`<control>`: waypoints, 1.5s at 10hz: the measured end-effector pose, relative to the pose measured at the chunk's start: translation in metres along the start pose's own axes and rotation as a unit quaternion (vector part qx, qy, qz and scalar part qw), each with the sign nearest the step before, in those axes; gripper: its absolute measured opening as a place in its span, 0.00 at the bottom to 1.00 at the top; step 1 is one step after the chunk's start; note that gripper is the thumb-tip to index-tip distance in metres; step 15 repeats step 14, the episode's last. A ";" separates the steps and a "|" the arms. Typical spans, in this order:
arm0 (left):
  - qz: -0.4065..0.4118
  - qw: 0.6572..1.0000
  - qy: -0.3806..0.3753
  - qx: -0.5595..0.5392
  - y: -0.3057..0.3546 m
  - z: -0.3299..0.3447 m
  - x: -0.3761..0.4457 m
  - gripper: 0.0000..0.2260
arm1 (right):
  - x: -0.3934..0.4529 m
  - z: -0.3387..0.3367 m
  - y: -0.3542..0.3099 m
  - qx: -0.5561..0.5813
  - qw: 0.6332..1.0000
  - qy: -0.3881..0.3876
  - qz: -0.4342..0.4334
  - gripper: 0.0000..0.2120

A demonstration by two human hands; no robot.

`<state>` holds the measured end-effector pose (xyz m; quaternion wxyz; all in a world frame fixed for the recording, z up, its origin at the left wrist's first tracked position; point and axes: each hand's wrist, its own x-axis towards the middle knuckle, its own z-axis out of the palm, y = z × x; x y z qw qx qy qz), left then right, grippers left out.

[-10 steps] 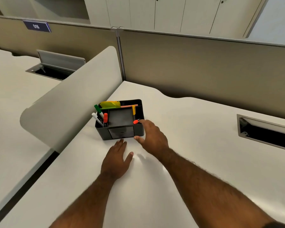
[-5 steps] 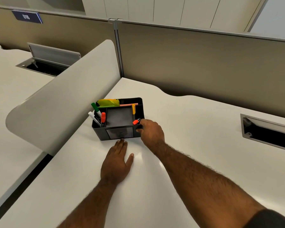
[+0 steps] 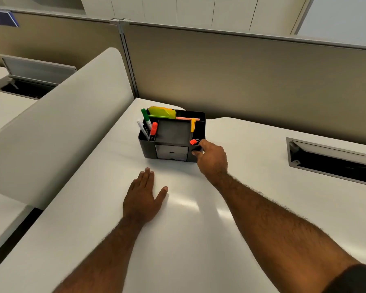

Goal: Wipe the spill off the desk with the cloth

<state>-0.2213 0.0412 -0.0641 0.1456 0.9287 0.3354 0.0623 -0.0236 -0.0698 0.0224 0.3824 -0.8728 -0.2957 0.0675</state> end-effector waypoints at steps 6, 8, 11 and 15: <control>0.015 0.996 -0.082 0.045 0.049 0.014 0.068 0.42 | 0.034 -0.124 0.117 -0.140 0.980 0.074 0.120 0.10; 0.015 0.997 -0.065 0.043 0.049 0.021 0.069 0.43 | 0.041 -0.121 0.125 -0.125 0.980 0.074 0.134 0.12; 0.020 0.997 -0.053 0.055 0.048 0.022 0.067 0.42 | 0.048 -0.110 0.124 -0.107 0.983 0.050 0.138 0.13; 0.011 0.996 -0.074 0.038 0.047 0.021 0.070 0.42 | 0.034 -0.115 0.115 -0.123 0.983 0.037 0.130 0.21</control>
